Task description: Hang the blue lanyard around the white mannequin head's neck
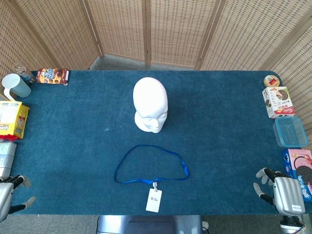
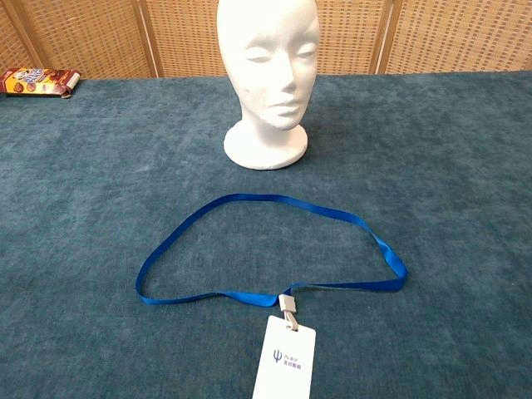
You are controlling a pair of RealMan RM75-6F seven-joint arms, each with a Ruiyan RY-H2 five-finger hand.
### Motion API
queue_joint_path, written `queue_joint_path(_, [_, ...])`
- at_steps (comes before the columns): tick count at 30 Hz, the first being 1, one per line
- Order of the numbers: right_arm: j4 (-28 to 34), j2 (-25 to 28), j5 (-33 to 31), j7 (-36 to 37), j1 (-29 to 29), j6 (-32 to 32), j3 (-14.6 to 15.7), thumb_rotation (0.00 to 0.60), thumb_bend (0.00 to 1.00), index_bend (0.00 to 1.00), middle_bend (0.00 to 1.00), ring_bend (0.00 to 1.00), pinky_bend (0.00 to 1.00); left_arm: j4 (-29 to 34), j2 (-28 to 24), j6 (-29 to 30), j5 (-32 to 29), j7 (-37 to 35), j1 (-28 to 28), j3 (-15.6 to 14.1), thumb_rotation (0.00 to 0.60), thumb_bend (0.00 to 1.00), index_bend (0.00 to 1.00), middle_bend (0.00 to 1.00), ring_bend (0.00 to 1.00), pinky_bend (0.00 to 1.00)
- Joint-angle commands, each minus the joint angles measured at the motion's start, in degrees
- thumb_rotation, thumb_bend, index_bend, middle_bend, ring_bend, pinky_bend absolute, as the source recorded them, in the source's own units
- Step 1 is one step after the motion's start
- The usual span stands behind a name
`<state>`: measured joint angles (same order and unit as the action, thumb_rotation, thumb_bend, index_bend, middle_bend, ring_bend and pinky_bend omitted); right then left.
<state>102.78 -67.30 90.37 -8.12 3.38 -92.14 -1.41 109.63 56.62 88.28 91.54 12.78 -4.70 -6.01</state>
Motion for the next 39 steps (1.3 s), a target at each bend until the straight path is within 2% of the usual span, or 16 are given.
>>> queue_joint_path(1, [-0.4,-0.7,-1.1,-0.6,0.0,0.1,-0.5,0.6,0.3,0.51,0.61,0.63,0.61,1.1,-0.1,-1.6,-0.8,0.2,0.9,0.4,0.558,0.13,0.5,0.52,0.5,0.33])
queue_joint_path(16, [-0.2,-0.4,-0.4,0.2,-0.6,0.1,-1.0,0.6,0.3,0.51,0.61,0.63,0.62,2.1,-1.2,-1.4,-0.6,0.8,1.5,1.1,0.557,0.13,0.5,0.52,0.5,0.33])
queue_joint_path(24, [1.2,1.6,-0.1,9.5,-3.3,4.0,-1.5,0.6,0.3,0.51,0.61,0.63,0.62,2.7,-2.0,-2.1,-0.5,1.5,2.2,1.5,0.559,0.13,0.5,0.52,0.5,0.33])
queue_joint_path(31, [1.6,2.5,1.4,16.5,-6.9,7.4,-2.8,0.6,0.3,0.45,0.61,0.63,0.62,3.4,-2.5,-2.5,-0.6,2.1,3.1,2.1,0.561,0.13,0.5,0.51,0.5,0.33])
queue_joint_path(33, [1.2,2.9,2.2,18.9,-9.0,9.5,-3.4,0.6,0.3,0.43,0.61,0.63,0.62,3.6,-2.8,-3.0,-0.7,2.5,3.5,2.4,0.563,0.13,0.5,0.52,0.5,0.33])
queue_joint_path(34, [0.2,3.1,4.1,19.9,-12.9,13.4,-4.6,0.6,0.3,0.42,0.61,0.62,0.62,3.7,-3.3,-3.7,-0.4,3.2,4.4,2.8,0.561,0.13,0.5,0.52,0.5,0.33])
queue_joint_path(35, [-0.5,3.2,4.4,20.4,-14.4,15.0,-5.1,0.6,0.31,0.41,0.61,0.62,0.62,3.9,-3.6,-4.1,-0.5,3.3,4.7,3.0,0.56,0.13,0.5,0.52,0.5,0.33])
queue_joint_path(39, [-2.0,3.1,5.6,21.1,-18.4,19.2,-5.5,0.6,0.31,0.36,0.6,0.61,0.62,4.5,-4.3,-4.9,-1.0,3.8,5.4,3.3,0.555,0.13,0.5,0.52,0.5,0.33])
